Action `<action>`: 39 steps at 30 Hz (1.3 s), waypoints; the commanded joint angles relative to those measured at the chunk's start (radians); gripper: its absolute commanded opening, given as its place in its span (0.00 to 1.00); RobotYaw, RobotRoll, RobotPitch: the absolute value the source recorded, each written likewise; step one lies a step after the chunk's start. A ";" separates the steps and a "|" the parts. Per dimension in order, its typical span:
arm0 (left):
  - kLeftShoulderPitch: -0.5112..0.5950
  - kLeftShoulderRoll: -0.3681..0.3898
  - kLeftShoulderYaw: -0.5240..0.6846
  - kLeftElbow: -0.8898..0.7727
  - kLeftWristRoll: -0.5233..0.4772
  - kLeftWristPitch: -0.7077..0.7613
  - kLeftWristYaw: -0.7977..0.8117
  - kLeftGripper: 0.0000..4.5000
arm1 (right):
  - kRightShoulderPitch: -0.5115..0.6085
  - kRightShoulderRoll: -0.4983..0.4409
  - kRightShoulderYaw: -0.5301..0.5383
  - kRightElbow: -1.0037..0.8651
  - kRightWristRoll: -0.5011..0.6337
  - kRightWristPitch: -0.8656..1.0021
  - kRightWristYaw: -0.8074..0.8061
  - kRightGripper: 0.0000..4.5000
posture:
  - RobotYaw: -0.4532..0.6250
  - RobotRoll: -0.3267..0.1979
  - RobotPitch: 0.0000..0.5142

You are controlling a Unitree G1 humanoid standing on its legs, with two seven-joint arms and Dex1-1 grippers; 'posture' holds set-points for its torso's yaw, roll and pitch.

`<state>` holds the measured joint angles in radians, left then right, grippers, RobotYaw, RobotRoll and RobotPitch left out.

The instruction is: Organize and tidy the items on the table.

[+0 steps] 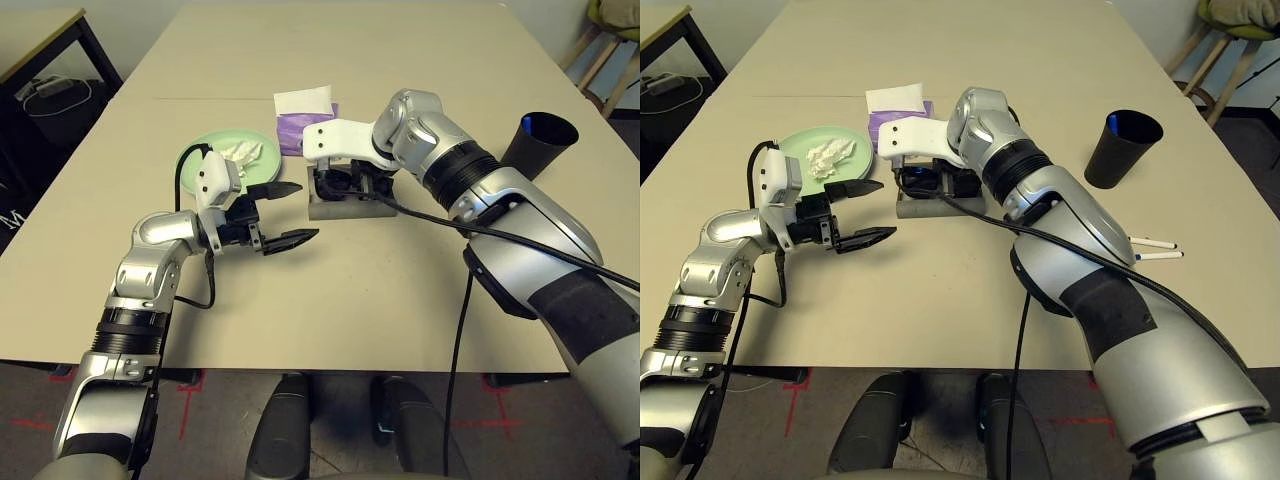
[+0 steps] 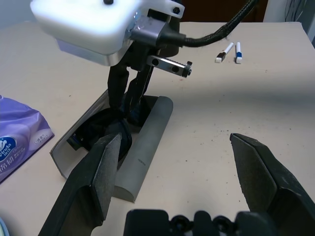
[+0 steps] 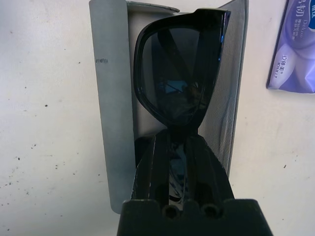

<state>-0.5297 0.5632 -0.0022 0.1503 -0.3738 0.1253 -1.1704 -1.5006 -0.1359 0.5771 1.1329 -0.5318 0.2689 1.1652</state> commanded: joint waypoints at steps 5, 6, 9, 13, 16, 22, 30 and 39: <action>0.016 -0.002 -0.016 -0.017 0.005 -0.003 -0.001 1.00 | 0.000 -0.012 0.011 0.002 -0.015 -0.026 0.033 0.07 | 0.68 0.62 0.27; 0.013 -0.003 -0.017 -0.014 0.006 -0.005 -0.002 1.00 | 0.001 -0.015 0.011 -0.001 -0.016 -0.028 0.039 0.07 | 0.68 0.62 0.27; 0.004 -0.005 -0.022 -0.004 0.008 -0.009 -0.005 1.00 | 0.003 -0.020 0.011 -0.006 -0.019 -0.029 0.050 0.07 | 0.67 0.62 0.27; -0.003 -0.008 -0.026 0.005 0.009 -0.014 -0.008 1.00 | 0.006 -0.021 0.007 -0.009 -0.018 -0.020 0.060 0.07 | 0.67 0.62 0.26; -0.003 -0.010 -0.028 0.006 0.010 -0.016 -0.010 1.00 | 0.004 -0.021 0.001 -0.010 -0.013 -0.011 0.065 0.07 | 0.67 0.62 0.26; -0.004 -0.008 -0.030 0.011 0.008 -0.019 -0.011 1.00 | -0.005 -0.019 -0.010 0.001 -0.007 0.008 0.057 0.23 | 0.66 0.62 0.26; -0.012 -0.007 -0.031 0.024 0.011 -0.023 -0.018 1.00 | -0.017 -0.049 0.000 -0.028 -0.020 -0.058 0.046 0.87 | 0.65 0.62 0.24; -0.035 -0.004 -0.033 0.059 0.018 -0.031 -0.034 1.00 | -0.017 -0.150 -0.090 -0.180 0.053 0.048 0.126 1.00 | 0.62 0.62 0.22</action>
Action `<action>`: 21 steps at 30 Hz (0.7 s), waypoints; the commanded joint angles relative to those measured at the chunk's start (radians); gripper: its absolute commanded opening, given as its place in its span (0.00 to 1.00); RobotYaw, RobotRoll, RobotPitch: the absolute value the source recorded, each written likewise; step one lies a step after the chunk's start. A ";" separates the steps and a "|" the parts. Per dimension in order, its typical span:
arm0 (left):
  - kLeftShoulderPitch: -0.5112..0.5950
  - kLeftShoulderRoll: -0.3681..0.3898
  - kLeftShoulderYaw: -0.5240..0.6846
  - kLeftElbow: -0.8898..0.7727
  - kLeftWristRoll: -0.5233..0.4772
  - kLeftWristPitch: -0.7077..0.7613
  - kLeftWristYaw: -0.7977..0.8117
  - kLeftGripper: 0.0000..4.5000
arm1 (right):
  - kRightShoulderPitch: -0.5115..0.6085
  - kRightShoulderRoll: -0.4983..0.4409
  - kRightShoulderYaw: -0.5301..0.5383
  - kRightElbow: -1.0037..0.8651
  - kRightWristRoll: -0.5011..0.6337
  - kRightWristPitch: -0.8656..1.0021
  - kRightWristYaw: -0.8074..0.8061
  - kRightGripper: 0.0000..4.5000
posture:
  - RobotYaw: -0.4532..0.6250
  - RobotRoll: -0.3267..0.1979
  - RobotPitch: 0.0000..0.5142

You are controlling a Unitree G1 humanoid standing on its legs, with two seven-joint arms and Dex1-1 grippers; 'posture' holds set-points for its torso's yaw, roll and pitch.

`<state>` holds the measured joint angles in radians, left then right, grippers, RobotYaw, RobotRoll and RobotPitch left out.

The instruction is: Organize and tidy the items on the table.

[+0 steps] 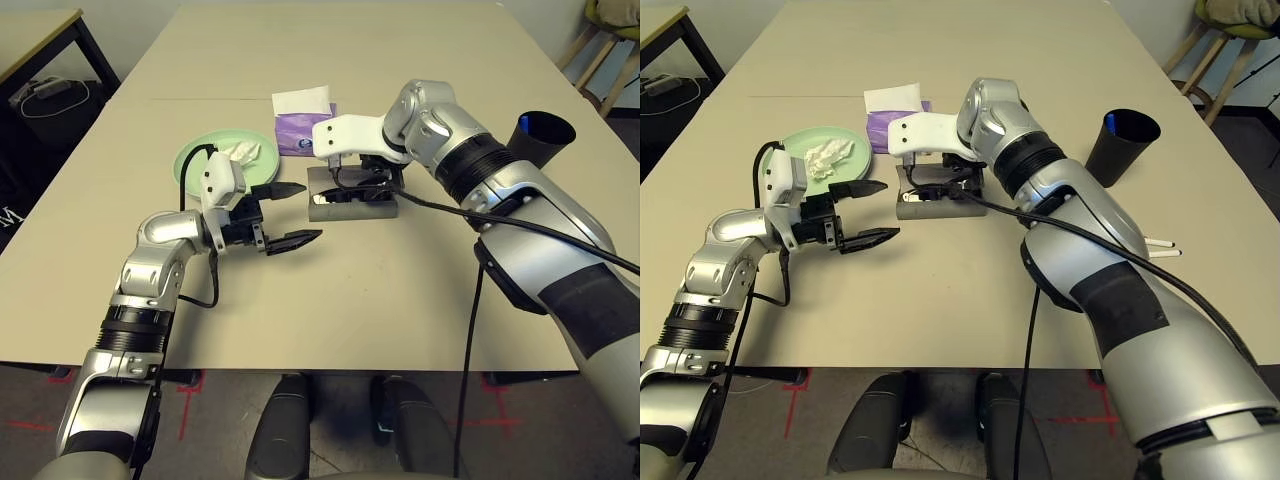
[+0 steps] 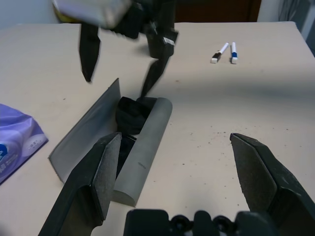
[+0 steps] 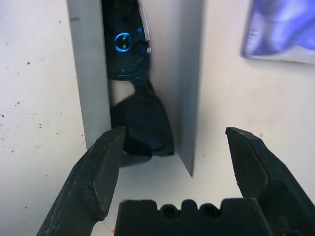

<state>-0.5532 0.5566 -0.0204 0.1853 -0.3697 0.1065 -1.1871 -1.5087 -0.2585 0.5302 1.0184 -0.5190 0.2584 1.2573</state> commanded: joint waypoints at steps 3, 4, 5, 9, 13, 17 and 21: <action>-0.027 0.003 -0.015 0.053 0.017 -0.021 -0.028 1.00 | 0.024 -0.067 -0.118 -0.160 0.111 0.188 0.071 1.00 | 0.59 0.62 0.22; -0.033 0.002 -0.016 0.063 0.018 -0.023 -0.031 1.00 | 0.047 -0.083 -0.152 -0.201 0.145 0.237 0.080 1.00 | 0.58 0.62 0.21; -0.037 0.000 -0.016 0.070 0.020 -0.025 -0.033 1.00 | 0.065 -0.093 -0.172 -0.234 0.167 0.272 0.085 1.00 | 0.58 0.62 0.21; -0.053 -0.004 -0.013 0.101 0.019 -0.025 -0.045 1.00 | 0.210 -0.129 -0.305 -0.403 0.277 0.394 0.010 1.00 | 0.54 0.62 0.21; -0.056 -0.008 -0.010 0.115 0.018 -0.014 -0.045 1.00 | 0.401 -0.144 -0.428 -0.577 0.364 0.456 -0.115 1.00 | 0.52 0.62 0.21; -0.054 -0.012 0.003 0.132 0.022 -0.023 -0.024 1.00 | 0.575 -0.140 -0.535 -0.732 0.450 0.535 -0.227 1.00 | 0.52 0.62 0.22; -0.048 -0.015 0.011 0.141 0.026 -0.029 -0.003 1.00 | 0.700 -0.118 -0.622 -0.849 0.555 0.552 -0.302 1.00 | 0.52 0.62 0.22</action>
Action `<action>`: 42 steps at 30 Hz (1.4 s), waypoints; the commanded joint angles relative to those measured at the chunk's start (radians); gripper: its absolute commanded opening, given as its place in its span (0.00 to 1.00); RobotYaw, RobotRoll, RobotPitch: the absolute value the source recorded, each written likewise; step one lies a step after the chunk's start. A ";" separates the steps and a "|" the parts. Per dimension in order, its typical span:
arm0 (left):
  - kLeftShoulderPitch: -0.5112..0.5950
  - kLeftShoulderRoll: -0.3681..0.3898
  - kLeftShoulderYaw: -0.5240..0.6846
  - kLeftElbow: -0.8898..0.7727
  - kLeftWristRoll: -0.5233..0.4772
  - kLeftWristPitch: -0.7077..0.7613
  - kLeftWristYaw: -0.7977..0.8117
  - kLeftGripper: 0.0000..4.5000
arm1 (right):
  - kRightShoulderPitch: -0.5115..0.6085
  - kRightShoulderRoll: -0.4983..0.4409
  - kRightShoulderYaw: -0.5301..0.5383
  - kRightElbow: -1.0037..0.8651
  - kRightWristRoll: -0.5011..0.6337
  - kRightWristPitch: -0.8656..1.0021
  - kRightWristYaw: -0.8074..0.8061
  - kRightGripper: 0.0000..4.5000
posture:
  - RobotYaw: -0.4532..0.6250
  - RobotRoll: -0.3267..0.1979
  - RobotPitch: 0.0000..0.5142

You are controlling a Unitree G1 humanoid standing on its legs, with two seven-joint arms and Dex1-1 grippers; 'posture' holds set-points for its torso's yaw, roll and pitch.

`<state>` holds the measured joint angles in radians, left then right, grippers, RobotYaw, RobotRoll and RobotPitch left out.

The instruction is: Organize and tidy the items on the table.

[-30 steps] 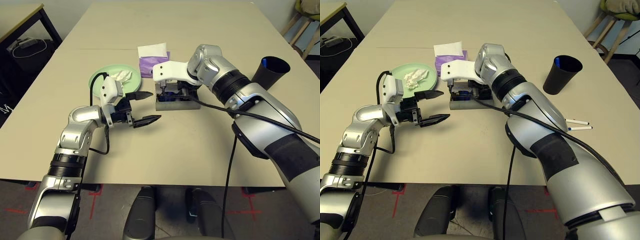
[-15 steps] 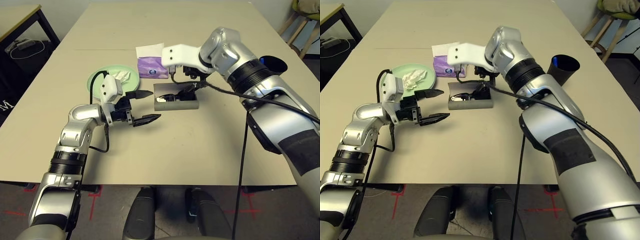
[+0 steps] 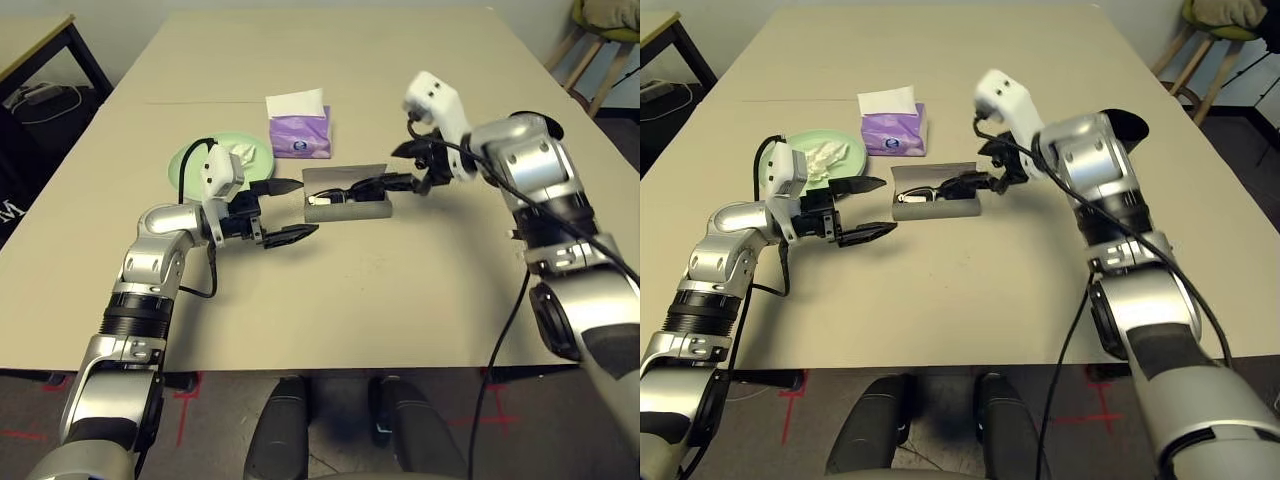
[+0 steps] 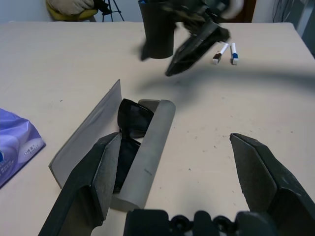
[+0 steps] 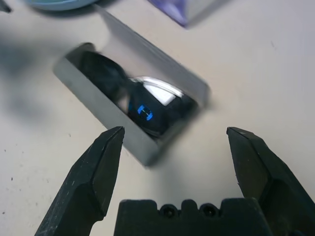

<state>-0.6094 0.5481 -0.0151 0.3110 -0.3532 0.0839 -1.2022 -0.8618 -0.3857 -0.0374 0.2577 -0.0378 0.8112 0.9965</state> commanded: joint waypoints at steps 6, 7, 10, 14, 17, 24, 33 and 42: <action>0.012 0.000 0.023 0.042 0.014 -0.020 0.038 1.00 | 0.202 0.063 -0.141 -0.181 0.192 -0.164 -0.148 1.00 | 0.53 0.62 0.23; 0.011 -0.002 0.024 0.048 0.018 -0.023 0.046 1.00 | 0.220 0.071 -0.156 -0.184 0.208 -0.213 -0.160 1.00 | 0.53 0.62 0.23; 0.011 -0.004 0.029 0.063 0.020 -0.030 0.061 1.00 | 0.283 0.070 -0.163 -0.176 0.238 -0.318 -0.176 1.00 | 0.54 0.62 0.23; 0.005 -0.011 0.040 0.097 0.024 -0.053 0.087 1.00 | 0.354 0.055 -0.143 -0.150 0.245 -0.460 -0.189 1.00 | 0.55 0.62 0.24; -0.010 -0.020 0.044 0.124 0.019 -0.057 0.089 1.00 | 0.388 0.046 -0.137 -0.121 0.249 -0.560 -0.189 1.00 | 0.55 0.62 0.24; -0.019 -0.043 0.043 0.127 0.015 -0.050 0.101 1.00 | 0.454 0.026 -0.131 -0.030 0.273 -0.821 -0.130 1.00 | 0.56 0.62 0.23; -0.013 -0.043 0.039 0.129 0.016 -0.046 0.094 1.00 | 0.535 -0.047 -0.132 -0.065 0.379 -0.830 -0.007 1.00 | 0.56 0.62 0.22; -0.061 -0.062 0.034 0.250 0.064 -0.073 0.135 1.00 | 0.562 -0.082 -0.117 -0.109 0.411 -0.813 -0.009 1.00 | 0.55 0.62 0.21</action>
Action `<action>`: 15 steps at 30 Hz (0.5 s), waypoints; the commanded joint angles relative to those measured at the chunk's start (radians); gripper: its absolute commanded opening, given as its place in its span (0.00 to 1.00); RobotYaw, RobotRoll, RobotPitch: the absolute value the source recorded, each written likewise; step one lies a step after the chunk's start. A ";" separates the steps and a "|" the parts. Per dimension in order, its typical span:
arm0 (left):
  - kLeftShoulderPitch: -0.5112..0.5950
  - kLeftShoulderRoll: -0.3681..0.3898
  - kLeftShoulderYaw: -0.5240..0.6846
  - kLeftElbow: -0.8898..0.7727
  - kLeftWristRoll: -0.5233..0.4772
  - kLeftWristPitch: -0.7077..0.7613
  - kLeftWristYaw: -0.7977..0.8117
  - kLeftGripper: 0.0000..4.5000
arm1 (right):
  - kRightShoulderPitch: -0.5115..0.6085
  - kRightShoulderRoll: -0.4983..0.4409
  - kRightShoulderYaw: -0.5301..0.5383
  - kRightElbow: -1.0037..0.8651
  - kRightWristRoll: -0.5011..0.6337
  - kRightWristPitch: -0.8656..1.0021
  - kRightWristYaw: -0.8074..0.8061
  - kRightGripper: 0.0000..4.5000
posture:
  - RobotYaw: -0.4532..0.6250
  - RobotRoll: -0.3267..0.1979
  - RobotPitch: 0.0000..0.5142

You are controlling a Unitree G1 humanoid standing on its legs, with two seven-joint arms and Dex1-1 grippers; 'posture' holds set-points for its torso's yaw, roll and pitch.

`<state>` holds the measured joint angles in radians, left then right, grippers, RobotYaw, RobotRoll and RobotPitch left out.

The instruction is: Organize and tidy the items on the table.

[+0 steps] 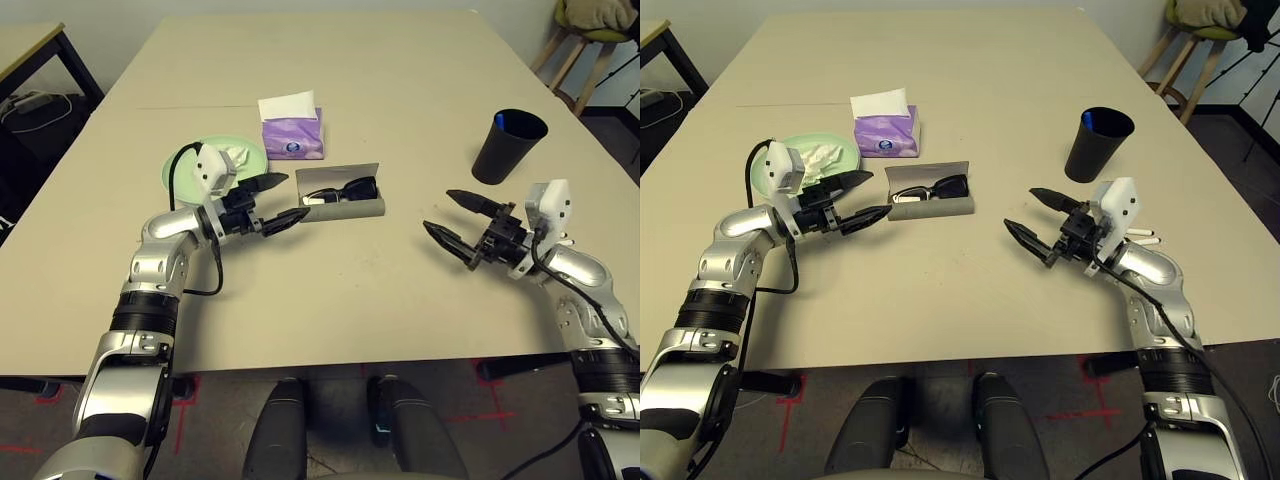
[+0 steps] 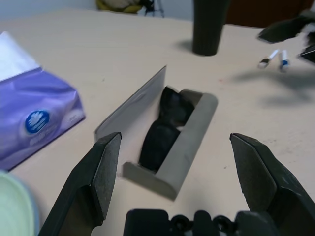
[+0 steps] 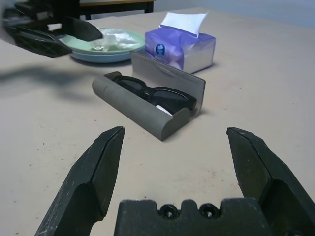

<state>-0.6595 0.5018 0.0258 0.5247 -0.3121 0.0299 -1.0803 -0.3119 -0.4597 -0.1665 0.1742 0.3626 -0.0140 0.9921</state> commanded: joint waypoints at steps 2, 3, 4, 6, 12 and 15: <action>-0.021 -0.024 -0.006 0.067 0.031 -0.037 0.015 0.91 | 0.008 -0.004 0.018 -0.030 0.010 0.014 -0.010 1.00 | 0.55 0.62 0.21; -0.026 -0.027 -0.006 0.079 0.035 -0.045 0.016 0.87 | 0.006 -0.002 0.020 -0.031 0.010 0.015 -0.012 1.00 | 0.55 0.62 0.21; -0.032 -0.032 -0.005 0.095 0.041 -0.055 0.022 0.79 | 0.002 0.000 0.022 -0.032 0.010 0.016 -0.015 1.00 | 0.55 0.62 0.21; -0.043 -0.039 -0.003 0.121 0.050 -0.068 0.034 0.62 | -0.007 0.002 0.024 -0.035 0.013 0.019 -0.020 1.00 | 0.55 0.62 0.21; -0.094 -0.049 0.007 0.222 0.115 -0.077 0.186 0.10 | -0.025 0.000 0.033 -0.043 0.022 0.029 -0.031 1.00 | 0.55 0.62 0.22; -0.121 -0.062 0.026 0.254 0.120 -0.063 0.270 0.01 | -0.028 -0.001 0.033 -0.044 0.025 0.032 -0.033 1.00 | 0.56 0.62 0.24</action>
<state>-0.7709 0.4501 0.0392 0.7571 -0.2092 -0.0413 -0.8496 -0.3394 -0.4550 -0.1383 0.1452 0.3790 0.0116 0.9628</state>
